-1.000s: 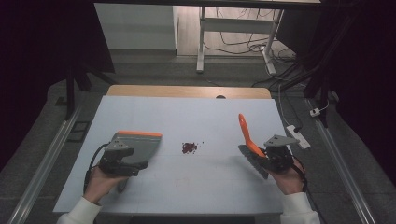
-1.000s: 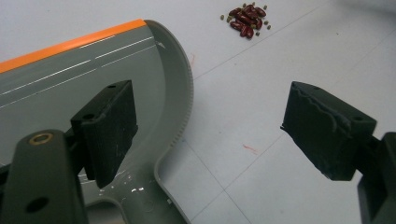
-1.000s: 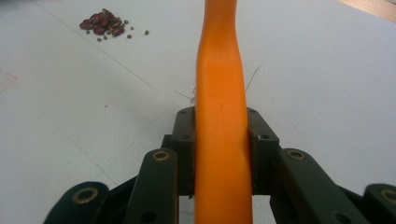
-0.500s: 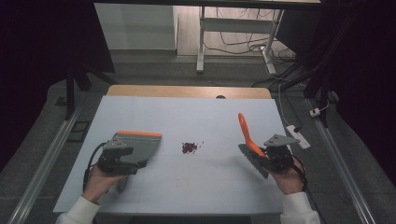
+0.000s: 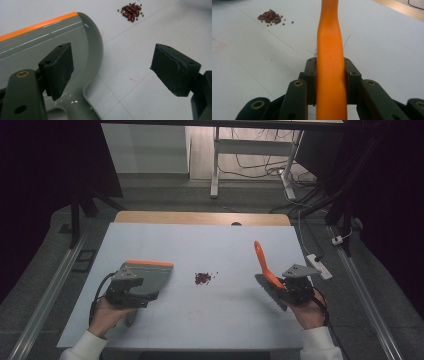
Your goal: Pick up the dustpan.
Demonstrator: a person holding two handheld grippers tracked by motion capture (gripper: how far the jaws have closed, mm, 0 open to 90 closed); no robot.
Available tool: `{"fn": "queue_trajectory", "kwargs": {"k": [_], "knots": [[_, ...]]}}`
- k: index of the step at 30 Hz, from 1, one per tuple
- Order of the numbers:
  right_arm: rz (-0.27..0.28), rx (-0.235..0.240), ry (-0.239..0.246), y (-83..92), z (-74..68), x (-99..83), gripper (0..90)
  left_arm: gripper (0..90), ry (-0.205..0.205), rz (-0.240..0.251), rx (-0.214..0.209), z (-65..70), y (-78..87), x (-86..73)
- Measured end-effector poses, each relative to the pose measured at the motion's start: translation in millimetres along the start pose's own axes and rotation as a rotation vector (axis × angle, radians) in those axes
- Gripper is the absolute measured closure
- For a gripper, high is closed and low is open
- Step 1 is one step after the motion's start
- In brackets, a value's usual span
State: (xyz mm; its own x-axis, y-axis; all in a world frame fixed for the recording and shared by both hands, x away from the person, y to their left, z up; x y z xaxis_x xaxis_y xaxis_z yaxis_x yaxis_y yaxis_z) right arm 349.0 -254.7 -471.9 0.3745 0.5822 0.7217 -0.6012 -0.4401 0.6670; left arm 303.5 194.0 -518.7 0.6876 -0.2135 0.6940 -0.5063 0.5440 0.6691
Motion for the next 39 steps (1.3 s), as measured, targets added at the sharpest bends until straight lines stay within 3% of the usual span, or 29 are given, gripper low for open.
{"fn": "queue_trajectory", "kwargs": {"k": [16, 25, 29, 36, 39], "knots": [[-0.011, -0.002, -0.006, -2.5, 0.1, -1.8, 70.1, 18.7, -0.002, -0.007, 0.008, 2.3, 3.4, 5.5], [0.001, 0.011, -0.011, -2.2, 1.1, -1.2, 70.1, 18.9, 0.053, -0.008, 0.044, 1.3, 5.4, 16.2], [0.008, 0.015, -0.01, -1.4, 0.5, -0.5, 70.1, 21.3, 0.071, -0.044, 0.067, 2.9, 6.9, 17.6], [0.007, 0.015, -0.001, -1.7, -1.5, 0.2, 70.1, 21.2, 0.105, -0.088, 0.067, 1.3, 7.2, 12.0], [0.002, 0.024, 0.004, -3.9, -3.4, -1.1, 70.1, 21.0, 0.145, -0.12, 0.069, 0.2, 10.0, 7.2]]}}
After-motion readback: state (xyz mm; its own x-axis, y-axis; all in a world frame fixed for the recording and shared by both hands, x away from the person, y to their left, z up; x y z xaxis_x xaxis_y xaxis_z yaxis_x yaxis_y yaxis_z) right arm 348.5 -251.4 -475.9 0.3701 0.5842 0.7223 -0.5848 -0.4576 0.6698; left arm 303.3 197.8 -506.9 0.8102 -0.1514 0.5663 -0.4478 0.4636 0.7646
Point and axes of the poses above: each handheld gripper's, and its own axes: y roughly backward along the jaws, x roughly out of its top, z roughly to its right, the point moved 5 cm from there along -y, roughly forward along the jaws, and after that the axes turned 6 degrees about y, right-handed, at the moved point
